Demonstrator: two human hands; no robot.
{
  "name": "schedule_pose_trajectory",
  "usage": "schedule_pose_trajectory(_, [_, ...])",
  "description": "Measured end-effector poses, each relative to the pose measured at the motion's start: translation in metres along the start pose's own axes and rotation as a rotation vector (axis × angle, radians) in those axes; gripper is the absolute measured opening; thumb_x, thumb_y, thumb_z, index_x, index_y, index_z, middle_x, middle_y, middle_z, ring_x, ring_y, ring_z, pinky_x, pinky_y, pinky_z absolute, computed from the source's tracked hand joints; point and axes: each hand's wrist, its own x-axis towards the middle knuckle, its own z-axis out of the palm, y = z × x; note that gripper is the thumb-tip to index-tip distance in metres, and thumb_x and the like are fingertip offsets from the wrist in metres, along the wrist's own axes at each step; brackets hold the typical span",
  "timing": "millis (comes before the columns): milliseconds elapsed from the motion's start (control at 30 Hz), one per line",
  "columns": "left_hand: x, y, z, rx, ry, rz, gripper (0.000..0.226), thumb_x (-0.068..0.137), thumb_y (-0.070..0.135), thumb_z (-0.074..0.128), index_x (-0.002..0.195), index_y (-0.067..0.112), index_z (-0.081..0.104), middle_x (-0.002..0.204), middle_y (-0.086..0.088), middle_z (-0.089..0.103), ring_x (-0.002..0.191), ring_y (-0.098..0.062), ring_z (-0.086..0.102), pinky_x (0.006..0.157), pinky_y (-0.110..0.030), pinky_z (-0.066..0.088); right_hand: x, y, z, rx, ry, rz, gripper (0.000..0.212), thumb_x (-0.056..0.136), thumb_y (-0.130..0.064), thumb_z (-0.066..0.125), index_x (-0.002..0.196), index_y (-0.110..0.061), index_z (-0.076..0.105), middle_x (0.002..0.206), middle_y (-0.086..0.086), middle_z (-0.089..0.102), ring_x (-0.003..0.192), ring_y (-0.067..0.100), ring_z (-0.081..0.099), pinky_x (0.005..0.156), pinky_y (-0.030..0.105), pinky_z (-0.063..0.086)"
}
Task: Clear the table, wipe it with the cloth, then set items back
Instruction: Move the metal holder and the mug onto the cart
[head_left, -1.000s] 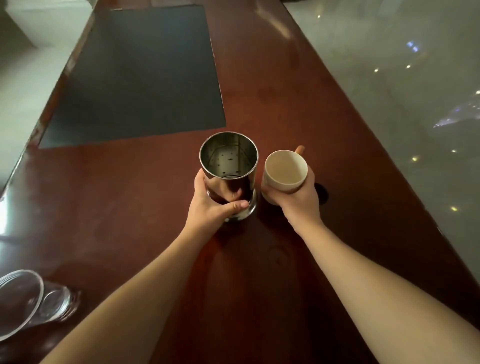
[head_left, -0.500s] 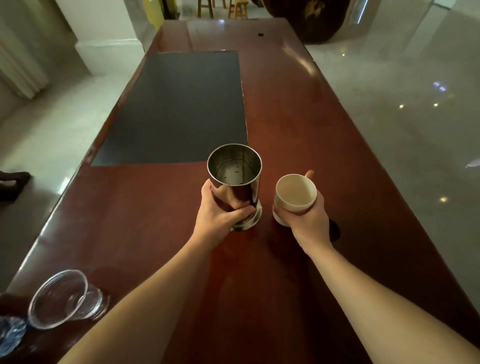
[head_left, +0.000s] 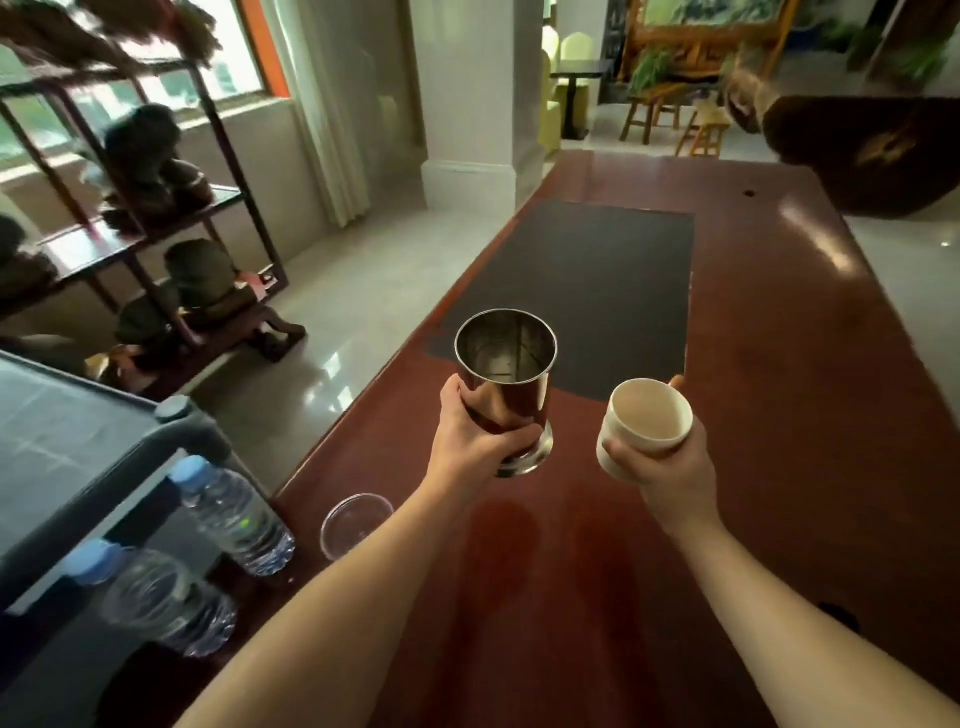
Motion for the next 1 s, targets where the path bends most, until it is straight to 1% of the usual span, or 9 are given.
schedule_pose_trajectory(67, [0.004, -0.003, -0.025, 0.018, 0.069, -0.007, 0.08, 0.051, 0.034, 0.092, 0.106, 0.052, 0.037, 0.111, 0.018, 0.058, 0.096, 0.016, 0.057, 0.069, -0.004, 0.045, 0.003, -0.01, 0.023, 0.005, -0.048, -0.023, 0.075, 0.058, -0.033, 0.092, 0.122, -0.034, 0.052, 0.101, -0.024, 0.061, 0.089, -0.009, 0.059, 0.071, 0.014, 0.041])
schedule_pose_trajectory(133, [0.007, -0.008, -0.05, 0.028, 0.135, -0.02, 0.082, 0.051, 0.031, 0.094, 0.109, 0.048, 0.039, 0.112, 0.015, 0.059, 0.097, 0.013, 0.058, 0.071, -0.007, 0.047, 0.004, -0.017, 0.048, 0.008, -0.094, -0.025, 0.077, 0.057, -0.033, 0.093, 0.123, -0.03, 0.053, 0.102, -0.02, 0.061, 0.088, -0.003, 0.059, 0.071, 0.016, 0.041])
schedule_pose_trajectory(233, [0.012, -0.018, -0.082, 0.043, 0.215, -0.058, 0.089, 0.047, 0.036, 0.094, 0.119, 0.035, 0.042, 0.115, 0.007, 0.062, 0.104, -0.004, 0.062, 0.085, -0.026, 0.053, 0.005, -0.026, 0.084, 0.014, -0.16, -0.028, 0.077, 0.057, -0.031, 0.093, 0.123, -0.027, 0.054, 0.099, -0.023, 0.06, 0.086, -0.01, 0.058, 0.07, 0.009, 0.042])
schedule_pose_trajectory(300, [0.017, -0.026, -0.101, 0.047, 0.272, -0.093, 0.086, 0.043, 0.041, 0.093, 0.114, 0.04, 0.042, 0.112, 0.008, 0.063, 0.103, -0.006, 0.062, 0.087, -0.032, 0.052, 0.005, -0.029, 0.107, 0.015, -0.204, -0.042, 0.077, 0.056, -0.03, 0.094, 0.122, -0.028, 0.054, 0.098, -0.023, 0.061, 0.084, -0.016, 0.057, 0.065, 0.002, 0.04])
schedule_pose_trajectory(467, [0.027, -0.056, -0.144, 0.078, 0.399, -0.181, 0.088, 0.038, 0.049, 0.09, 0.108, 0.05, 0.036, 0.108, 0.017, 0.06, 0.096, 0.005, 0.058, 0.081, -0.024, 0.049, 0.005, -0.033, 0.157, 0.004, -0.297, -0.048, 0.075, 0.056, -0.03, 0.094, 0.118, -0.033, 0.051, 0.1, -0.023, 0.059, 0.092, 0.002, 0.058, 0.072, 0.01, 0.04])
schedule_pose_trajectory(533, [0.028, -0.071, -0.155, 0.078, 0.433, -0.217, 0.096, 0.038, 0.047, 0.09, 0.116, 0.045, 0.034, 0.113, 0.012, 0.058, 0.1, 0.0, 0.058, 0.085, -0.027, 0.049, 0.005, -0.033, 0.175, 0.004, -0.321, -0.055, 0.075, 0.056, -0.028, 0.094, 0.116, -0.031, 0.051, 0.099, -0.025, 0.057, 0.087, -0.005, 0.057, 0.07, 0.005, 0.04])
schedule_pose_trajectory(667, [0.033, -0.099, -0.163, 0.096, 0.437, -0.302, 0.083, 0.035, 0.05, 0.088, 0.095, 0.052, 0.031, 0.103, 0.014, 0.057, 0.092, 0.004, 0.056, 0.071, -0.016, 0.043, 0.01, -0.03, 0.208, 0.016, -0.356, -0.036, 0.076, 0.055, -0.027, 0.095, 0.117, -0.032, 0.05, 0.101, -0.026, 0.057, 0.087, -0.021, 0.054, 0.069, -0.001, 0.039])
schedule_pose_trajectory(767, [0.035, -0.117, -0.163, 0.09, 0.416, -0.355, 0.088, 0.033, 0.051, 0.087, 0.1, 0.047, 0.029, 0.104, 0.013, 0.057, 0.093, 0.003, 0.055, 0.069, -0.011, 0.04, 0.014, -0.025, 0.231, 0.008, -0.371, -0.025, 0.075, 0.054, -0.029, 0.095, 0.114, -0.033, 0.05, 0.1, -0.027, 0.057, 0.085, -0.023, 0.053, 0.068, -0.002, 0.038])
schedule_pose_trajectory(1000, [0.033, -0.146, -0.167, 0.077, 0.416, -0.397, 0.107, 0.037, 0.051, 0.088, 0.123, 0.038, 0.026, 0.122, 0.002, 0.057, 0.109, -0.013, 0.058, 0.097, -0.035, 0.049, 0.026, -0.008, 0.277, 0.018, -0.437, 0.0, 0.083, 0.053, -0.031, 0.095, 0.124, -0.029, 0.05, 0.111, -0.017, 0.061, 0.097, -0.001, 0.059, 0.081, 0.014, 0.043])
